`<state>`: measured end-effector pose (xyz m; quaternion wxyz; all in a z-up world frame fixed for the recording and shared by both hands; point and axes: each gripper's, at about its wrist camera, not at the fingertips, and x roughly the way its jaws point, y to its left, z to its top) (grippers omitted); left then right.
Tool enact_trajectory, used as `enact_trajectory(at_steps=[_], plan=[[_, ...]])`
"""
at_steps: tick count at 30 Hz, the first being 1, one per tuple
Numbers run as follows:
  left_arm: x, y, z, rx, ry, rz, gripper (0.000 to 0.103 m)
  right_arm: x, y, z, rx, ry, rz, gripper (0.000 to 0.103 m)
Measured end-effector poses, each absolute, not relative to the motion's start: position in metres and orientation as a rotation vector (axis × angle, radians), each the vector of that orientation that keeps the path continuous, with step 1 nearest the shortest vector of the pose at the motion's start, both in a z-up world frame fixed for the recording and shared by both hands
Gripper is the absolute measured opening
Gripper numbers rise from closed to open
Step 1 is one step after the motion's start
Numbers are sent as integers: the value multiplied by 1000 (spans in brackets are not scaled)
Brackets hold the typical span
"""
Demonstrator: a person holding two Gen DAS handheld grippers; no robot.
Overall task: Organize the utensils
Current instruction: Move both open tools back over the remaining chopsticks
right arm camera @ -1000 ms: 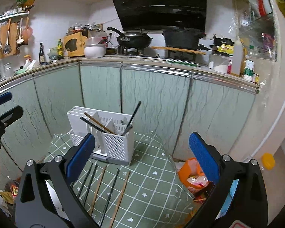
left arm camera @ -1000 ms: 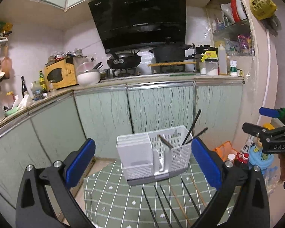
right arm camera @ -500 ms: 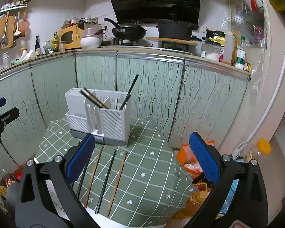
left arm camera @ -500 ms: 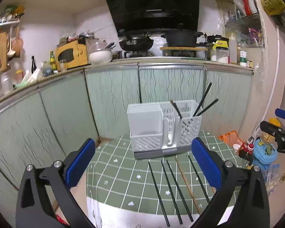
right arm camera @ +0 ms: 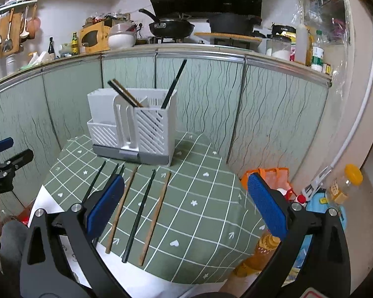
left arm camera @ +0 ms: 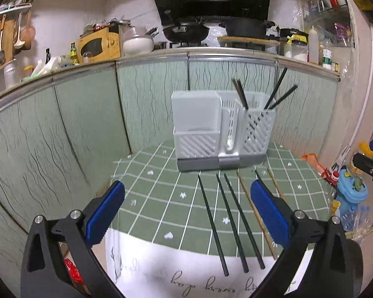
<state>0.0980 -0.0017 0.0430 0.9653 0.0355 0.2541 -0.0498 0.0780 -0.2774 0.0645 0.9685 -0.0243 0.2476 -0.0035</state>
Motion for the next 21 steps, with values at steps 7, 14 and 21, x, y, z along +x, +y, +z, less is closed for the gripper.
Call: enact_trajectory(at_steps=[7,14,21], plan=[[96,2,12,73,550,-88,99,81,-278,29,-35,553,-12,95],[97,0,-15,92,585,-78,99,84,-269,-8,-22,609,-7,95],[96,-7,-40,86,634,-82,99,92,-263,-41,-33,669,-11,95]])
